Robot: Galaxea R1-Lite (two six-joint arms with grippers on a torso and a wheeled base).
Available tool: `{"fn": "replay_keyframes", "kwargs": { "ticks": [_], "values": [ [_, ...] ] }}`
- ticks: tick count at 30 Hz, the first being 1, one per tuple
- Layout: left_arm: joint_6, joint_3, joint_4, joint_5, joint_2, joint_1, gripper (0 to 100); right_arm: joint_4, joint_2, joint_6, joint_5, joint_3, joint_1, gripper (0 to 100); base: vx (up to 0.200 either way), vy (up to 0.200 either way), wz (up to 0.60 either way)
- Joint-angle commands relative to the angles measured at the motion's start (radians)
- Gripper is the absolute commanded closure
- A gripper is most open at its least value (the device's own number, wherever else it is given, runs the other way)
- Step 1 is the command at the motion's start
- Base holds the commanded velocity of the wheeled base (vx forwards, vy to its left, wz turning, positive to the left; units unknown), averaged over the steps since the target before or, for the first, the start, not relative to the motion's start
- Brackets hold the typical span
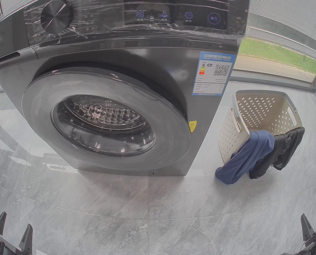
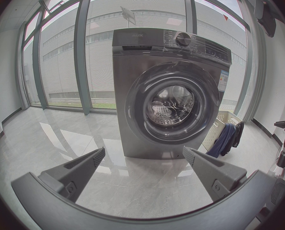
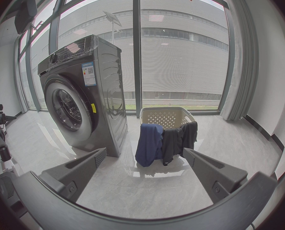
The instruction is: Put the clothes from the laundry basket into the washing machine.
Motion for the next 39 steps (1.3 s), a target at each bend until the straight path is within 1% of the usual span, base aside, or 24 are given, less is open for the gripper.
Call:
{"fn": "replay_keyframes", "kwargs": {
  "ticks": [1, 9, 17, 32, 39],
  "values": [
    [-0.002, 0.015, 0.000, 0.000, -0.012, 0.000, 0, 0.000, -0.012, 0.000, 0.000, 0.016, 0.000, 0, 0.000, 0.000, 0.00],
    [-0.002, 0.015, 0.000, 0.000, -0.012, 0.000, 0, 0.000, -0.012, 0.000, -0.001, 0.016, 0.000, 0, 0.000, 0.000, 0.00],
    [-0.002, 0.015, 0.000, 0.000, -0.012, 0.000, 0, 0.000, -0.012, 0.000, -0.001, 0.016, 0.000, 0, 0.000, 0.200, 0.00],
    [-0.002, 0.015, 0.000, 0.000, -0.012, 0.000, 0, 0.000, -0.012, 0.000, -0.001, 0.016, 0.000, 0, 0.000, 0.000, 0.00],
    [-0.002, 0.015, 0.000, 0.000, -0.012, -0.001, 0, 0.000, -0.012, 0.000, -0.001, 0.016, 0.000, 0, 0.000, 0.200, 0.00]
  ]
}}
